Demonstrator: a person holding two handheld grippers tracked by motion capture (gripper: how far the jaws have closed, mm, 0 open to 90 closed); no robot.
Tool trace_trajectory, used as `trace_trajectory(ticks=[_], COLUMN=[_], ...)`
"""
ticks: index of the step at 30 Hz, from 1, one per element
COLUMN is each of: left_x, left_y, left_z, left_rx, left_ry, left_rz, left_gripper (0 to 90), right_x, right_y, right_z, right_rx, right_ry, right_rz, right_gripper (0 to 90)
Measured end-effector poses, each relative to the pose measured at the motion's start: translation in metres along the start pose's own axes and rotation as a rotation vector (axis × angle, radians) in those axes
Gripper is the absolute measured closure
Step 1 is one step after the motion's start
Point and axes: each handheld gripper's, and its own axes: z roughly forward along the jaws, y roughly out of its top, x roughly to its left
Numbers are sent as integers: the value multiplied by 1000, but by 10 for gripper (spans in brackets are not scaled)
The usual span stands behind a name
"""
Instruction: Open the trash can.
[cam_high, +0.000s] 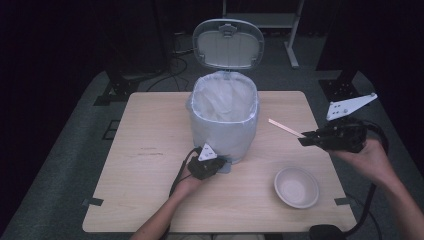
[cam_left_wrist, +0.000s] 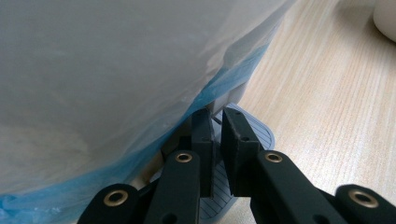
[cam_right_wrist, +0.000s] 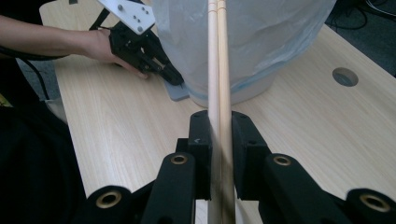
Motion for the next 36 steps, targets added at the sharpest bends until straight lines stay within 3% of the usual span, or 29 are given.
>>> trace_trajectory(ticks=[36], left_x=[0], left_y=[0], left_z=[0], left_rx=[-1], left_ry=[2], left_rz=[-1], left_gripper=[837], right_x=[-5], right_y=[71], right_z=[-15], right_rx=[2], right_ry=[-4], right_rz=[-49], right_gripper=[792])
